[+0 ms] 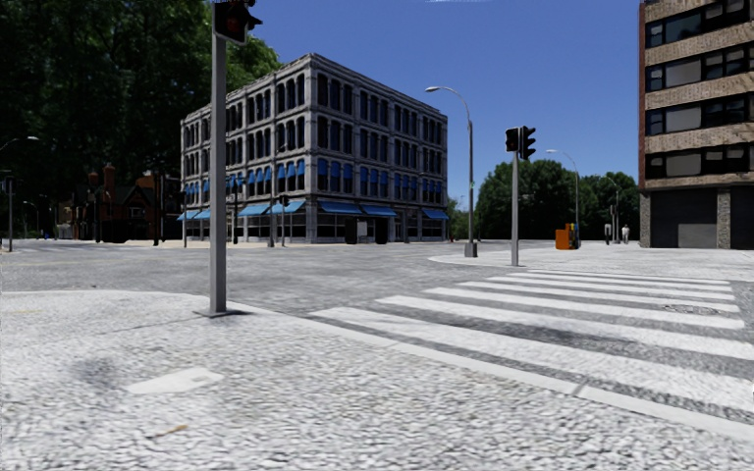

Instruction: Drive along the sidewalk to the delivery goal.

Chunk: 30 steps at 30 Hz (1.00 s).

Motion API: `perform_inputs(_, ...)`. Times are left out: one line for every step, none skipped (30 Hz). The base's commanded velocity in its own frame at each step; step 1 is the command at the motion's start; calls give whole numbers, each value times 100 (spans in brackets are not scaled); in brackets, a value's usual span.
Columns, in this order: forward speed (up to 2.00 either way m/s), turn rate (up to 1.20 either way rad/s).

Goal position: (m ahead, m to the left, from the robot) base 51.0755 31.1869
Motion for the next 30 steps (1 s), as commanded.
perform_inputs(142, -49)
perform_inputs(143, -49)
perform_inputs(143, -49)
perform_inputs(143, -49)
perform_inputs(143, -49)
perform_inputs(143, -49)
perform_inputs(143, -49)
perform_inputs(144, -49)
perform_inputs(144, -49)
perform_inputs(144, -49)
perform_inputs(144, -49)
perform_inputs(144, -49)
perform_inputs(144, -49)
perform_inputs(145, -49)
perform_inputs(145, -49)
perform_inputs(145, -49)
perform_inputs(145, -49)
perform_inputs(145, -49)
perform_inputs(145, -49)
perform_inputs(145, -49)
perform_inputs(145, -49)
perform_inputs(145, -49)
perform_inputs(145, -49)
perform_inputs(146, -49)
perform_inputs(146, -49)
perform_inputs(146, -49)
perform_inputs(147, -49)
perform_inputs(149, -49)
perform_inputs(150, -49)
perform_inputs(150, -49)
